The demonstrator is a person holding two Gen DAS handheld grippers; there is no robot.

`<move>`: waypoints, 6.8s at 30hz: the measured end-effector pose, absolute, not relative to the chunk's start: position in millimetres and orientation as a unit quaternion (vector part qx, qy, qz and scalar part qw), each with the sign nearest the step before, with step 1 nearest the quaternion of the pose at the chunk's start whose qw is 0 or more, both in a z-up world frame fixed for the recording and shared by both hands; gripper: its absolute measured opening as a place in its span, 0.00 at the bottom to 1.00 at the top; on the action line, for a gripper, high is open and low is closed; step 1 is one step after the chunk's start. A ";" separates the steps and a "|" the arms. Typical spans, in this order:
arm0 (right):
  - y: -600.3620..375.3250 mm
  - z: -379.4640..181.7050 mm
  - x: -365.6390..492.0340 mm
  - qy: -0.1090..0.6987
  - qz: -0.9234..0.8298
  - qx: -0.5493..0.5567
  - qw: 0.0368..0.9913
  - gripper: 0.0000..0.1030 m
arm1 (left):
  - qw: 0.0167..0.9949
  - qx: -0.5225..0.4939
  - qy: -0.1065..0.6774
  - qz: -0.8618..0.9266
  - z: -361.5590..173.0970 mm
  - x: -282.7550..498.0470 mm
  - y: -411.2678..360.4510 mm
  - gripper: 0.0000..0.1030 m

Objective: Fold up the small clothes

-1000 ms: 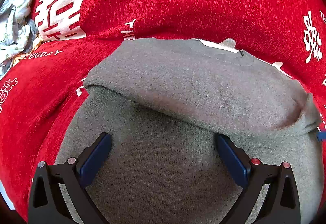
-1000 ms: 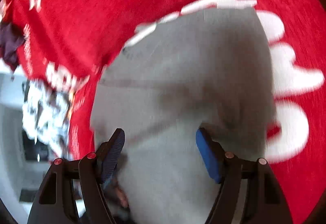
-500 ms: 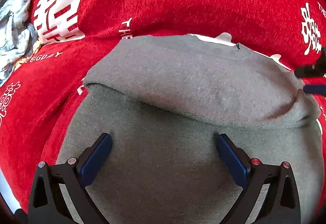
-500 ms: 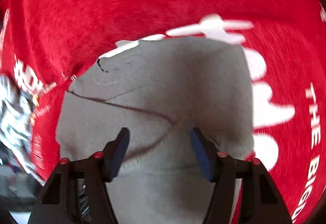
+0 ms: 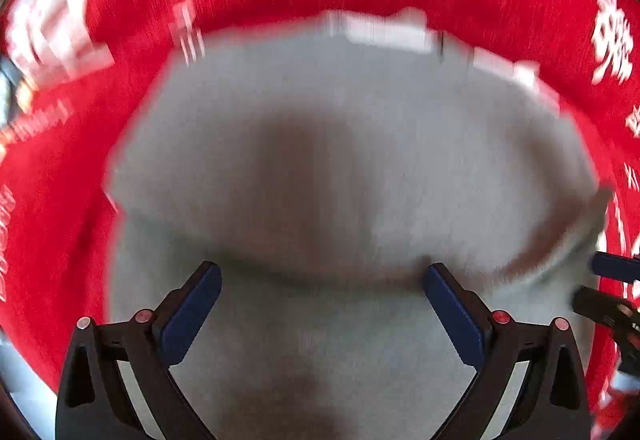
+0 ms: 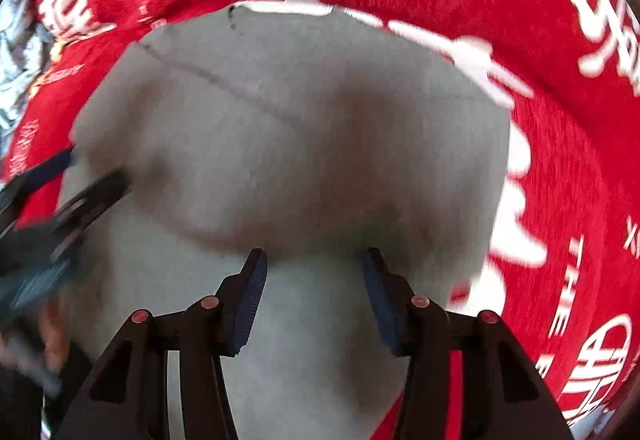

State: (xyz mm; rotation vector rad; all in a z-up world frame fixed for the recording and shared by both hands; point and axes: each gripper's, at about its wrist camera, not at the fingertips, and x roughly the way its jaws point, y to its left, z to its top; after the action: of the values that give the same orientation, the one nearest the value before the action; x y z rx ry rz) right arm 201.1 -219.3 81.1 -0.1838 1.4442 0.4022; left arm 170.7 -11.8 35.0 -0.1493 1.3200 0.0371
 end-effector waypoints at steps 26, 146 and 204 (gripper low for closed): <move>-295.5 91.7 228.4 0.587 0.106 0.136 0.791 0.55 | 0.804 -0.040 0.590 -0.057 45.8 158.7 -94.4 0.98; -302.0 58.4 -43.2 0.546 0.384 0.098 0.738 0.08 | 0.741 -0.026 0.666 -0.079 20.6 -59.5 25.4 0.12; -297.6 123.2 -56.2 0.459 0.442 0.128 0.760 0.07 | 0.841 -0.108 0.516 -0.123 106.1 -87.0 85.7 0.11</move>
State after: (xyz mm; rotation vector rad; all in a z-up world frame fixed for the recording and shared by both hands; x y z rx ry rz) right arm -56.2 -297.7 123.2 0.2798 0.9992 0.9630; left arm -87.0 85.7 106.1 -0.2287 1.0910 -0.2595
